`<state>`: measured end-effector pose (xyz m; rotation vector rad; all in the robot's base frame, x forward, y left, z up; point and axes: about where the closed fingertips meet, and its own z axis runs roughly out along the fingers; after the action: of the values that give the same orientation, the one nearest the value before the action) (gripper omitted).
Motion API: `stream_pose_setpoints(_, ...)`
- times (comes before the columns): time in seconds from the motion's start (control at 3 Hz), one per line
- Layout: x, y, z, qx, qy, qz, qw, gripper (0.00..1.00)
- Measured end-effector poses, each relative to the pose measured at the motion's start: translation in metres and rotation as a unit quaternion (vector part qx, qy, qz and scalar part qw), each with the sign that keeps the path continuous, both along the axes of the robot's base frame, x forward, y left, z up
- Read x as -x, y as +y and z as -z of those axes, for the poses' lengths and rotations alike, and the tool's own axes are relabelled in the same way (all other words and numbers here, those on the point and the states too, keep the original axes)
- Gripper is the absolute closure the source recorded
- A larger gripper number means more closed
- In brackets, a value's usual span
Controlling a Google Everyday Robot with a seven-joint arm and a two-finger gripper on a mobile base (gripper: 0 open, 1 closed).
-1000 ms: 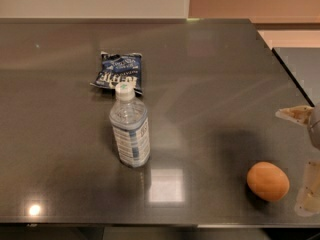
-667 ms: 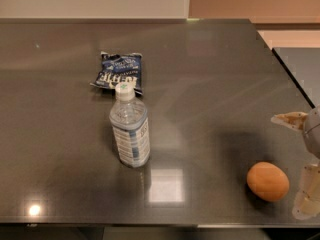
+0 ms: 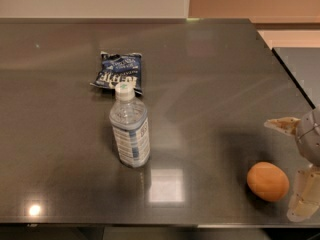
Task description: Pick orange
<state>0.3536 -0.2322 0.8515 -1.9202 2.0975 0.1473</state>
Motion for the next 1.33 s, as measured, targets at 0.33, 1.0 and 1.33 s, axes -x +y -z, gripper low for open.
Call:
stream_pose_setpoints(0.33, 0.003, 0.003, 0.006, -0.002, 0.002, -0.007, 1.0, 0.0)
stream_pose_setpoints(1.0, 0.007, 0.008, 0.01, -0.005, 0.01, -0.011, 0.9999, 0.38)
stream_pose_setpoints(1.33, 0.007, 0.015, 0.008, -0.008, 0.02, -0.014, 0.9997, 0.61)
